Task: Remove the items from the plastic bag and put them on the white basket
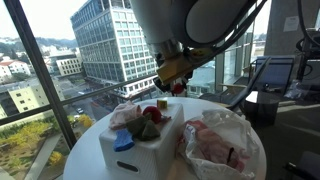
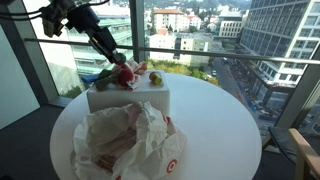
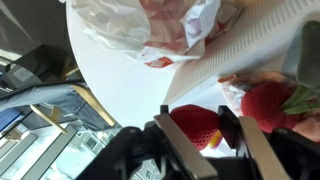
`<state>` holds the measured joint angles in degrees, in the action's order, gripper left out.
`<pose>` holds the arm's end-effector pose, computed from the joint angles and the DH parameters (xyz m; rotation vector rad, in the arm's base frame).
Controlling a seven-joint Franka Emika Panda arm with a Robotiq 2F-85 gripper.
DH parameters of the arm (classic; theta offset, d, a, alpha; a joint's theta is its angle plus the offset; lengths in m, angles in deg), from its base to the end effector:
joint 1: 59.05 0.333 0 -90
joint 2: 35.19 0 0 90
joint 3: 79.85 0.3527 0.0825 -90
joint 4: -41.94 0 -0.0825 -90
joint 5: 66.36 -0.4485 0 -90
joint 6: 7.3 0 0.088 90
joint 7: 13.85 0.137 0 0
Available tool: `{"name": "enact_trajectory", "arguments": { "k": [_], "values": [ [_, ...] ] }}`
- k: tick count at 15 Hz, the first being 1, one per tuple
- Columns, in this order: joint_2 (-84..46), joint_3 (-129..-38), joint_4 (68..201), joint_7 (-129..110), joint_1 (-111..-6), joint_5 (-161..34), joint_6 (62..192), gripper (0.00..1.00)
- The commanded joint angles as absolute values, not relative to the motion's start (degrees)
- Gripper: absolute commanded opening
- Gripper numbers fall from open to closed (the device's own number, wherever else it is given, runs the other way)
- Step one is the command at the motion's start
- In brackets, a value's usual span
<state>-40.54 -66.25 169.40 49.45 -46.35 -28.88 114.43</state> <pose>0.5277 0.2141 0.3975 2.6456 -0.3864 0.5429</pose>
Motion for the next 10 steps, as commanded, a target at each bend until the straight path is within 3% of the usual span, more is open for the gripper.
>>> {"name": "enact_trajectory", "arguments": {
  "k": [1,10],
  "values": [
    [-27.9,-67.2,156.1,42.5,-47.9,-22.8,117.9,0.27],
    [-4.4,-71.4,126.9,15.2,-46.9,-39.0,123.4,0.27]
  ]
}}
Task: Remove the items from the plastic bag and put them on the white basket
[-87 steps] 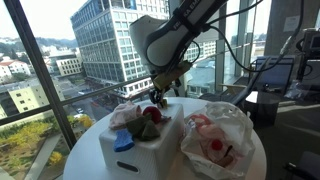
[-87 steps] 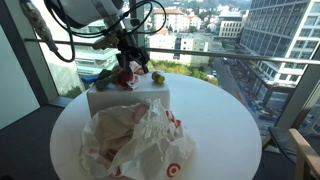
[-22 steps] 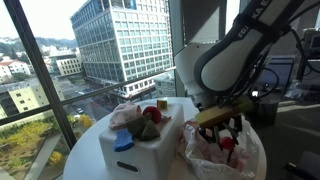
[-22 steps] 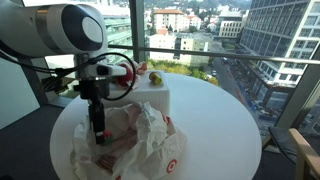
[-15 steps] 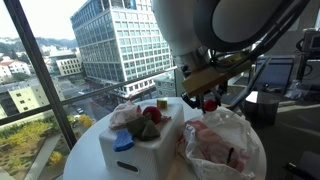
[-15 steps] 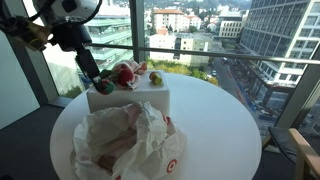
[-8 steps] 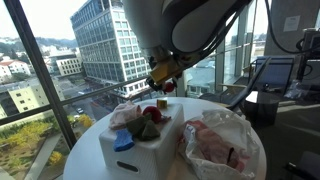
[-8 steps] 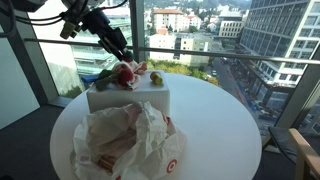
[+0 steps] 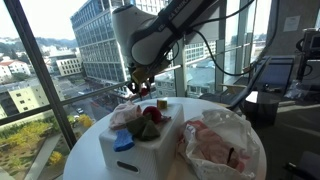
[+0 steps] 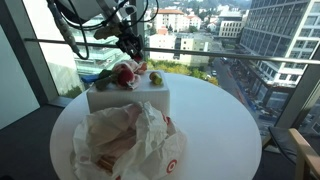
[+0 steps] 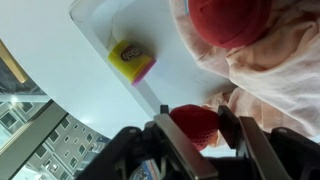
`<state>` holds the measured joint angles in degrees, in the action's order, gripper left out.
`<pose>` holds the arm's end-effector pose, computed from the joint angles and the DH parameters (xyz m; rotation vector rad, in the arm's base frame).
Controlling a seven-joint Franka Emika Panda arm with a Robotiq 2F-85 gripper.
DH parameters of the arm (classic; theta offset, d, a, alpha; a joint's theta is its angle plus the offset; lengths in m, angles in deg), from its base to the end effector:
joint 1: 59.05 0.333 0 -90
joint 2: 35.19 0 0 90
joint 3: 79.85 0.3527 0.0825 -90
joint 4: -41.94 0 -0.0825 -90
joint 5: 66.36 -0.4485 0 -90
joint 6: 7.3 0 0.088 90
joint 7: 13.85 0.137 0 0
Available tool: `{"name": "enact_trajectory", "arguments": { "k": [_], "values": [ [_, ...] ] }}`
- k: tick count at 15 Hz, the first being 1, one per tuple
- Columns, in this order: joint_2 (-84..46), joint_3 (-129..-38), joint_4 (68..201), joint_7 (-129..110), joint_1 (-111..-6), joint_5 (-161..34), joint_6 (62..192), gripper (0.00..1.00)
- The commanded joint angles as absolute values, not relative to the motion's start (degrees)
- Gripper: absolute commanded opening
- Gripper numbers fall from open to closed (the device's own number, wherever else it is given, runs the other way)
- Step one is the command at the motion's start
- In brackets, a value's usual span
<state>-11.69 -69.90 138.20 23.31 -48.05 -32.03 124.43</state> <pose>0.7272 0.2380 0.3658 2.8243 0.0713 0.5642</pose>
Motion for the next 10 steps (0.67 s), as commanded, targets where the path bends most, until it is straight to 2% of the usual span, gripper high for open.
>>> {"name": "enact_trajectory", "arguments": {
  "k": [1,10],
  "values": [
    [-2.1,-72.0,123.8,13.0,-46.6,-42.2,122.6,0.27],
    [12.6,-78.1,104.8,10.3,-42.7,-54.0,115.2,0.27]
  ]
}}
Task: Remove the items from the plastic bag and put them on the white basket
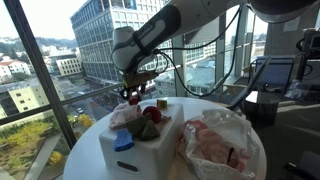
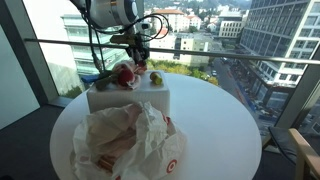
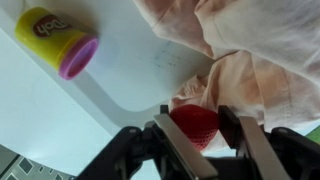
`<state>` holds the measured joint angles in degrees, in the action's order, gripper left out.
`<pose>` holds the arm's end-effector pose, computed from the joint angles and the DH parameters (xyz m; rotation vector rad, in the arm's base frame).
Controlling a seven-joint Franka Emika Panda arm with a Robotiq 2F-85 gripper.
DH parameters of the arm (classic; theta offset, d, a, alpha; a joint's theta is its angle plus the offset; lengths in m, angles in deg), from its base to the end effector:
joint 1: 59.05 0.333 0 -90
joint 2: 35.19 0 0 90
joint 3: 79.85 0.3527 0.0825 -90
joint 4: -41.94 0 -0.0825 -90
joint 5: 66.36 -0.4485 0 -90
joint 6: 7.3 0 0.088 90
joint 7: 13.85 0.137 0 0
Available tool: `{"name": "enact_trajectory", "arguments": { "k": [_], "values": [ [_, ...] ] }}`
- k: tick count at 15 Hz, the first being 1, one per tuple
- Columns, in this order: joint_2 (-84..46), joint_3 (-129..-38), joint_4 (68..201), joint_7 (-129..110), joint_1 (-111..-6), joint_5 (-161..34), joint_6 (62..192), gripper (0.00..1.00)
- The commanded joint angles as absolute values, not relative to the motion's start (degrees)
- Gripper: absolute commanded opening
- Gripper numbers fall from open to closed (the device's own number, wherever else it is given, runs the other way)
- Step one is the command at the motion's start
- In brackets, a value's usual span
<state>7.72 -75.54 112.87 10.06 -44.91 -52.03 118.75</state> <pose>0.8251 0.2426 0.3162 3.0363 0.0071 0.3985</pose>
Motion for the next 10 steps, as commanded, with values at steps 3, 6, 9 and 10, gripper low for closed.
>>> {"name": "enact_trajectory", "arguments": {
  "k": [3,6,9,10],
  "values": [
    [12.9,-79.2,103.4,11.5,-40.7,-53.8,112.1,0.77],
    [9.9,-80.5,104.2,15.7,-38.2,-53.4,105.1,0.96],
    [6.3,-81.3,105.6,23.4,-36.4,-51.7,98.3,1.0],
    [5.0,-81.7,106.5,26.0,-35.9,-51.6,96.2,1.0]
  ]
}}
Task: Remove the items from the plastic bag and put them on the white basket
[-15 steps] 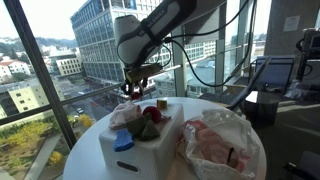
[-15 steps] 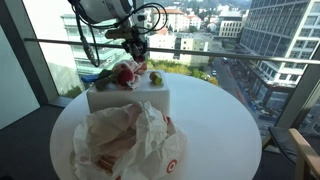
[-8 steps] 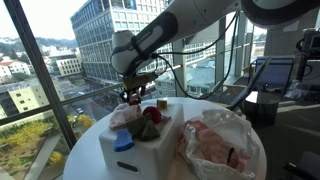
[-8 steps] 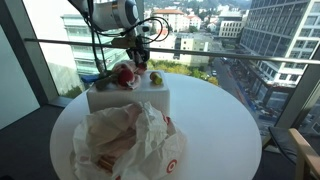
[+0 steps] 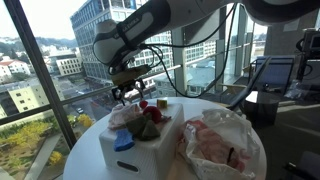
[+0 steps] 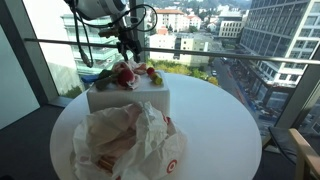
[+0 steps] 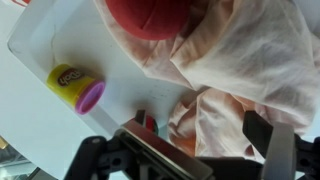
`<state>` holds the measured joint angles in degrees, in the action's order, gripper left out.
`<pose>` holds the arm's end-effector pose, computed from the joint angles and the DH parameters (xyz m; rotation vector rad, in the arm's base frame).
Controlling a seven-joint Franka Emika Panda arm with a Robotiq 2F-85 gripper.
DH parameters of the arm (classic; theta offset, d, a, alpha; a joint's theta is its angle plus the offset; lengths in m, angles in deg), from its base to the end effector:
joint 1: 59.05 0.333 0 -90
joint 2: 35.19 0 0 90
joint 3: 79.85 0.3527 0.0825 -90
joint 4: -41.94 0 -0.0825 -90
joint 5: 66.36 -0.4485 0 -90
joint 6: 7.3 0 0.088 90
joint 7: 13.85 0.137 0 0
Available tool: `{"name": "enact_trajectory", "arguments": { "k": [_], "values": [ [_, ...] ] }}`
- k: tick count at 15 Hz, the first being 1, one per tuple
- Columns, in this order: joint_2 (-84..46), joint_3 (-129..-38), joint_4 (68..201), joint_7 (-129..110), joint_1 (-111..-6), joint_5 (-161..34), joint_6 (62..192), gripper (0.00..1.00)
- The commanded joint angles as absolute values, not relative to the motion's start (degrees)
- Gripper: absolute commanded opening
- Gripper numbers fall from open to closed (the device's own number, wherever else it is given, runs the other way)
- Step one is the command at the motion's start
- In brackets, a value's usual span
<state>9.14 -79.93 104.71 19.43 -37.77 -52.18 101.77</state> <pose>0.8031 0.2854 0.3437 2.9338 -0.1957 0.2046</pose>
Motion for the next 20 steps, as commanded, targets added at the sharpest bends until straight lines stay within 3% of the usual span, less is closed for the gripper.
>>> {"name": "enact_trajectory", "arguments": {
  "k": [1,9,15,16,20],
  "values": [
    [3.7,-81.8,107.5,28.4,-35.8,-52.1,94.1,1.0],
    [-8.3,-79.8,128.4,47.7,-39.9,-60.4,98.2,1.0],
    [-16.5,-79.2,146.1,55.3,-42.2,-62.9,117.8,1.0],
    [-10.3,-79.4,137.7,54.2,-42.4,-61.9,110.7,1.0],
    [-10.5,-79.2,138.9,54.2,-42.6,-61.9,111.7,1.0]
  ]
}}
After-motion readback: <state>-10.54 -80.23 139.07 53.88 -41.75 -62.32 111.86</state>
